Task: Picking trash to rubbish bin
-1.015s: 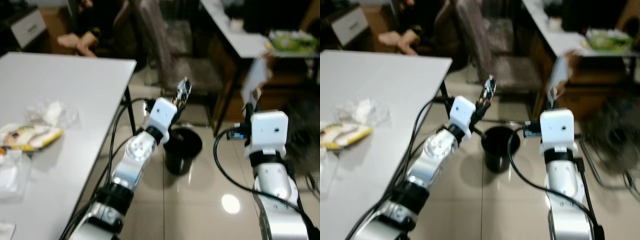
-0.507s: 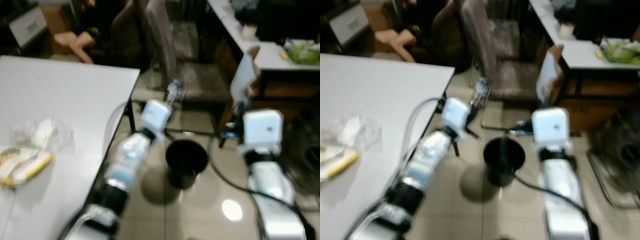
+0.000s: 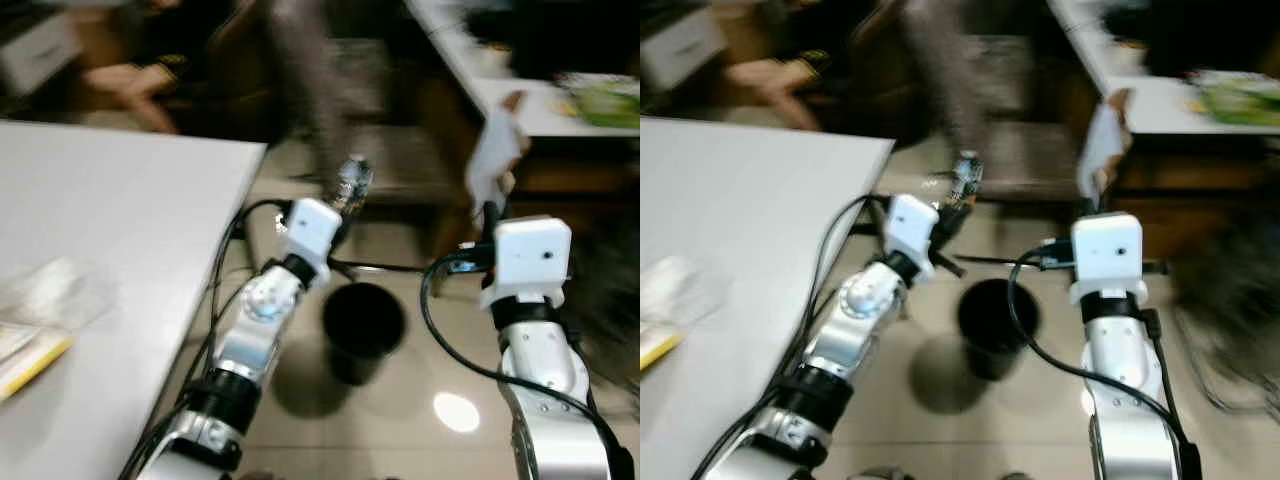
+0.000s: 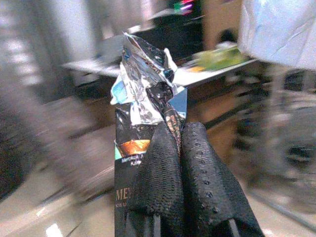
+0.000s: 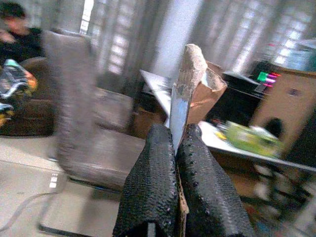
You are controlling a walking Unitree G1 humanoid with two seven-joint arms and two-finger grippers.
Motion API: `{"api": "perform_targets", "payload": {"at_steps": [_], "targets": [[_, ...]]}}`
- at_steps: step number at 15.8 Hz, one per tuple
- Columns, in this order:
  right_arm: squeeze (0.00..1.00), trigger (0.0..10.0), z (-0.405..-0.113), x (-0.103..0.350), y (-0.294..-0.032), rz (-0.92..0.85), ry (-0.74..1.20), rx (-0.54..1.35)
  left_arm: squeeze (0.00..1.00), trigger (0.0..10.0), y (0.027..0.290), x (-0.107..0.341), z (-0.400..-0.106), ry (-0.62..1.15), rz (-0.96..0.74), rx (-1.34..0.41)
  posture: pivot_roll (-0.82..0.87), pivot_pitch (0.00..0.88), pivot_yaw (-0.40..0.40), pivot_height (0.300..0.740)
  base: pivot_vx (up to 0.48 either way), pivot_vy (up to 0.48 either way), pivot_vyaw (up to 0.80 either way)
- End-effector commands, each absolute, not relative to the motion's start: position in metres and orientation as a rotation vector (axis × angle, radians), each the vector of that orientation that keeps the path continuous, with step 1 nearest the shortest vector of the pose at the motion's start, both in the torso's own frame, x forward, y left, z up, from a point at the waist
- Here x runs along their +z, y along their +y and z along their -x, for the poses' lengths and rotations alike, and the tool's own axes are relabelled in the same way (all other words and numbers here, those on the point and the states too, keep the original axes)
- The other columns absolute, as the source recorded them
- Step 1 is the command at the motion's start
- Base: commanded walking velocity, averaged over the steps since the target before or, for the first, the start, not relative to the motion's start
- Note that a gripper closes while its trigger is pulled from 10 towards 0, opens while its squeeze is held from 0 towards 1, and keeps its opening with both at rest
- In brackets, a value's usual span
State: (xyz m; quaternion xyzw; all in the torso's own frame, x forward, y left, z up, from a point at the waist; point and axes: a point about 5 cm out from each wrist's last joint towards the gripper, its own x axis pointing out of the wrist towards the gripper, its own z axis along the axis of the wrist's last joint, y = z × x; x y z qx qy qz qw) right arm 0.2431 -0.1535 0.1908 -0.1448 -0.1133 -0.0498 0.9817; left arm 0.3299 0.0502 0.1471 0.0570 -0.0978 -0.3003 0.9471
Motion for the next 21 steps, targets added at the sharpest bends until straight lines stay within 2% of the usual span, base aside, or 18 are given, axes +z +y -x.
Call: {"api": "perform_targets", "payload": {"at_steps": [1,8,21], "targets": [[0.0,10.0,-0.2429,0.1897,-0.1512,0.285,-0.221,-0.095,0.0,0.0,0.0512,0.1512,-0.3295,-0.214,-0.124,-0.629,0.08,0.068,0.008,0.74,0.0,0.0,-0.79],[0.0,10.0,-0.2415,0.1884,-0.1517,0.287,-0.215,-0.097,0.0,0.0,0.0456,0.1477,-0.3267,-0.198,-0.137,-0.674,0.07,0.07,0.01,0.74,0.0,0.0,-0.79],[0.0,10.0,-0.2394,0.1903,-0.1498,0.295,-0.234,-0.087,0.0,0.0,0.0443,0.1445,-0.3265,-0.192,-0.168,-0.69,0.07,0.072,0.012,0.74,0.458,0.0,0.0]]}}
